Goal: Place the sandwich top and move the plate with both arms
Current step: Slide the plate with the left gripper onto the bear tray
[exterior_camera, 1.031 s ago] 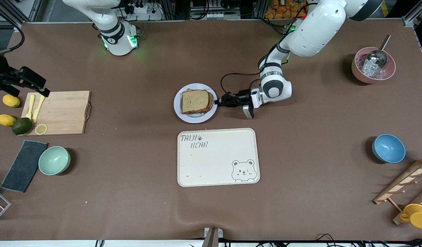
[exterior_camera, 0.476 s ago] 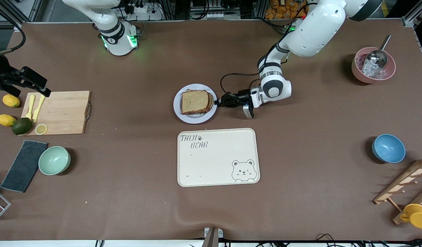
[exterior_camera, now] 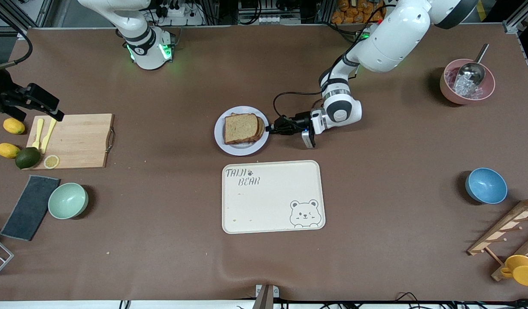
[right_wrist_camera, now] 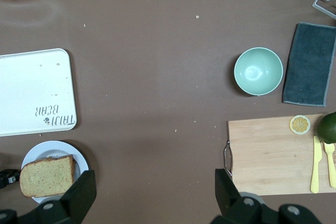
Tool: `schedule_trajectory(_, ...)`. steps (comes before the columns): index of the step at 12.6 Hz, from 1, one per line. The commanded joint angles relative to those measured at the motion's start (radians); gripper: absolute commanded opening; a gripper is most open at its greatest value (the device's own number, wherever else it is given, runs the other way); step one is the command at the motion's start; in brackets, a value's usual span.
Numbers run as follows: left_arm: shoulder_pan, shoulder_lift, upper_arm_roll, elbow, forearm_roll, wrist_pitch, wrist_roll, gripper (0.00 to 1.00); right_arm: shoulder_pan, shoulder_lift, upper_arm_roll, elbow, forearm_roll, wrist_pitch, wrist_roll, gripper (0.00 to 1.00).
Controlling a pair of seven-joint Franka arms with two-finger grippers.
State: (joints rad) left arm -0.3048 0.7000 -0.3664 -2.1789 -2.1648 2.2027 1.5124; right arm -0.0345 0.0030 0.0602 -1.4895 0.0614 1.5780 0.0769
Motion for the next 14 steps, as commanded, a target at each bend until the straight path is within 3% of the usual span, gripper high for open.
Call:
schedule_trajectory(1, 0.01, 0.018, -0.023, 0.024, -0.046, 0.011, 0.037, 0.0, -0.002, -0.011, 0.009, -0.012, -0.017, -0.003, 0.012, 1.0)
schedule_trajectory(4, 0.053, 0.0, -0.061, 0.016, -0.046, 0.012, 0.029, 0.0, -0.002, -0.011, 0.009, -0.014, -0.015, -0.003, 0.011, 1.0)
schedule_trajectory(8, 0.173, -0.01, -0.164, 0.021, -0.046, 0.014, 0.006, 0.0, -0.004, -0.009, 0.009, -0.012, -0.015, -0.003, 0.009, 1.0)
schedule_trajectory(14, 0.271, -0.079, -0.166, 0.022, -0.026, 0.022, -0.083, 0.0, -0.005, -0.008, 0.007, -0.014, -0.015, -0.004, 0.01, 1.0)
